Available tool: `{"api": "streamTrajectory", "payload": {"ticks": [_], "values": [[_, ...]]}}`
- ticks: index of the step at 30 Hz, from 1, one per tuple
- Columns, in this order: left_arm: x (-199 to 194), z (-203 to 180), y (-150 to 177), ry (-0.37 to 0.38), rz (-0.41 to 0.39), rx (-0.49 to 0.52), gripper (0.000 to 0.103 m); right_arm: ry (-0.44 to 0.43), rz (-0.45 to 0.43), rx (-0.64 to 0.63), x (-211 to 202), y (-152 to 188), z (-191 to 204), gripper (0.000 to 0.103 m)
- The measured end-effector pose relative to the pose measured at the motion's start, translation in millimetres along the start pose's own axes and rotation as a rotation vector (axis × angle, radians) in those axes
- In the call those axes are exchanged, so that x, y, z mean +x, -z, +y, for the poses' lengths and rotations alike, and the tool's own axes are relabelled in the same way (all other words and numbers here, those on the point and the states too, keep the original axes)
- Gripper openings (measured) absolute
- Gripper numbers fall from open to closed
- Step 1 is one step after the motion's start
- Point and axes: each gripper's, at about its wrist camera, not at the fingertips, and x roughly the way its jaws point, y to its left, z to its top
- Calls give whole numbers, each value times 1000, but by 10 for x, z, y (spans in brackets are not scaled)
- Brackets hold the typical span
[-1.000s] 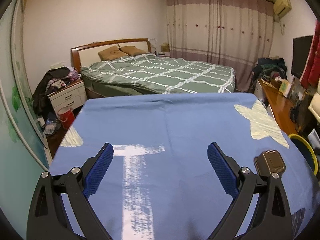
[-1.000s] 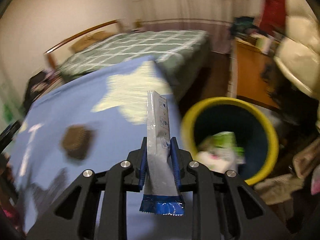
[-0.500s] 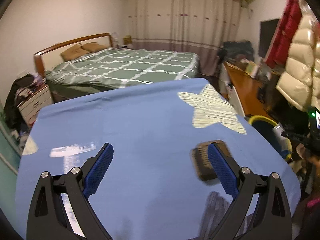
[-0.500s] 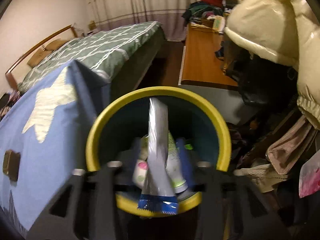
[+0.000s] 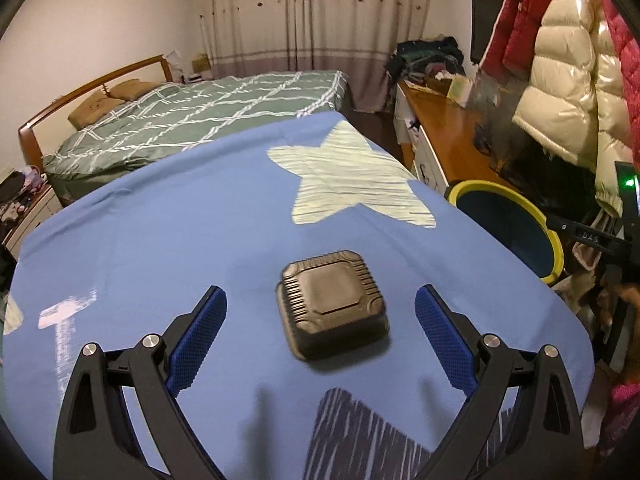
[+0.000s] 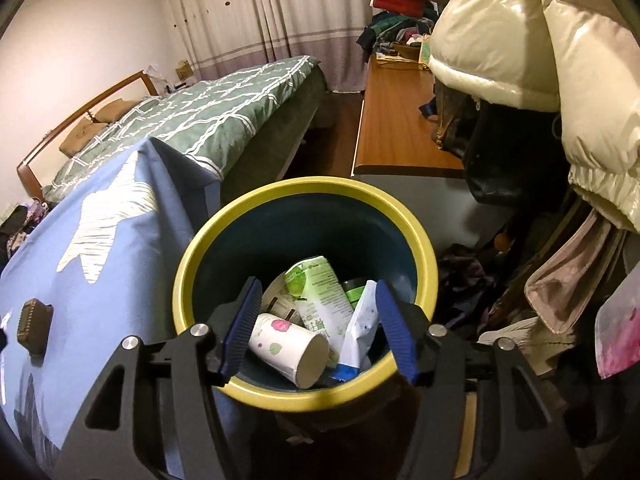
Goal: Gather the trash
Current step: 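Grasp the dark brown square container with the left gripper, then carry the brown container over the bin and open the left gripper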
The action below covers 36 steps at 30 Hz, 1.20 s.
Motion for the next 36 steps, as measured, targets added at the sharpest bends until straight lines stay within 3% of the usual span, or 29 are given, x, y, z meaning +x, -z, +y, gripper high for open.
{"api": "streamTrajectory", "payload": {"ticks": [5,7,18,30,36], "values": [[208,-1,-67,19,40,-21,90,-4,-6,-6,-19,28,43,57],[280,4,-78,22,57,-32,82,-13,-3,-5,-14,40,48,57],[500,-32,-90,-2,101,-24,63,-23,3,7,-13,78,3,57],[270,-172,-232,22,49,14,62,-26,-39,2,-245,114,-78,57],[160,-545,-551,103,18,71,62,-15,-89,21,-479,133,-242,57]]}}
